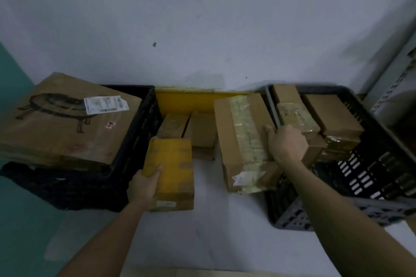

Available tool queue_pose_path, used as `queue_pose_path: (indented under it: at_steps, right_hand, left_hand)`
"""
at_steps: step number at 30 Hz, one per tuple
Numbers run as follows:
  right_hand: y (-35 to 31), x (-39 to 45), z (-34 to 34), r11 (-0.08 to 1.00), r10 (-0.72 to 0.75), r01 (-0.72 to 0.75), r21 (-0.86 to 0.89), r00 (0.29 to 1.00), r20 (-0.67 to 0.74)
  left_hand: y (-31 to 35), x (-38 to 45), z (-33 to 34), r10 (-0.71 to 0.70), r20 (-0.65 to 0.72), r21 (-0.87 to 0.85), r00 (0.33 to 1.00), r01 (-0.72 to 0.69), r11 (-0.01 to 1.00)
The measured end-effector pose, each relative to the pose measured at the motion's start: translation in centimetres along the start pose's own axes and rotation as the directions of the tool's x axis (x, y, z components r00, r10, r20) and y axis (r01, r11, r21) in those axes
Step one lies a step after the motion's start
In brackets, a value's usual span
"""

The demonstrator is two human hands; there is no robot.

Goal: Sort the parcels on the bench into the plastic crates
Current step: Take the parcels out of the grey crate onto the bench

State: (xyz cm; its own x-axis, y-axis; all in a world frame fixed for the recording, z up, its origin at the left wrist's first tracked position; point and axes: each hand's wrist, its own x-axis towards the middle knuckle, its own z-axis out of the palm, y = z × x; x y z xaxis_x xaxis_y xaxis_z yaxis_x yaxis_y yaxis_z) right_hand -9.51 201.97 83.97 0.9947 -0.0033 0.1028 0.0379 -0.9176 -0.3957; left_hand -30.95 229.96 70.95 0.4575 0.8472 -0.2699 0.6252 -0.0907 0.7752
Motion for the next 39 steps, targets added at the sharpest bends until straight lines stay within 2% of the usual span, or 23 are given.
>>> queue_pose_path:
  at_steps: [6,10,12,14,16,18,20,22,25,27,33,39]
  right_hand:
    - [0.2,-3.3,2.8,0.998,-0.018,0.023,-0.067,0.998,0.066]
    - [-0.8,-6.0,6.2,0.990,0.003,0.021,-0.141,0.986,0.169]
    - [-0.9,-6.3,6.6,0.986,0.034,-0.002,-0.169,0.982,0.185]
    - [-0.8,-6.3,6.5,0.973,0.047,0.006,-0.232,0.974,0.222]
    - [-0.8,-7.0,6.6,0.958,0.043,0.022,-0.287,0.975,0.217]
    - [-1.2,-8.3,7.1,0.958,-0.039,0.103,-0.269,0.972,0.233]
    - [-1.6,-9.8,8.0,0.961,-0.134,0.194,-0.196,0.950,0.280]
    - [-2.0,-10.8,9.0,0.960,-0.159,0.227,-0.166,0.925,0.344]
    - [-2.0,-11.6,10.4,0.949,-0.157,0.262,-0.177,0.876,0.455]
    - [-1.6,-11.4,10.7,0.930,-0.157,0.298,-0.214,0.851,0.501]
    - [-1.6,-7.4,12.4,0.925,-0.174,0.302,-0.232,0.876,0.449]
    - [-4.4,-2.2,14.7,0.917,-0.215,0.324,-0.234,0.894,0.393]
  left_hand:
    - [-2.5,1.3,0.7,-0.009,0.225,0.063,0.974,-0.006,0.998]
    - [-3.3,0.7,1.2,0.067,0.194,0.311,0.979,-0.126,0.942]
    - [-3.2,0.1,1.0,0.258,0.171,0.419,0.951,-0.307,0.854]
    - [-3.0,-0.4,0.8,0.426,0.254,0.479,0.869,-0.495,0.725]
    - [-2.6,-0.9,0.8,0.440,0.407,0.533,0.800,-0.599,0.597]
    - [-2.3,-1.8,1.1,0.377,0.532,0.562,0.758,-0.649,0.512]
    - [-2.3,-2.6,1.7,0.286,0.612,0.556,0.737,-0.658,0.508]
    - [-2.7,-2.6,2.4,0.199,0.643,0.582,0.739,-0.641,0.501]
    - [-3.4,-1.8,2.8,0.193,0.620,0.634,0.760,-0.631,0.447]
    - [-3.4,-1.0,2.8,0.213,0.599,0.637,0.772,-0.621,0.457]
    - [-3.2,2.5,2.1,0.215,0.580,0.639,0.785,-0.603,0.478]
    - [-3.6,3.5,2.9,0.236,0.559,0.633,0.795,-0.593,0.497]
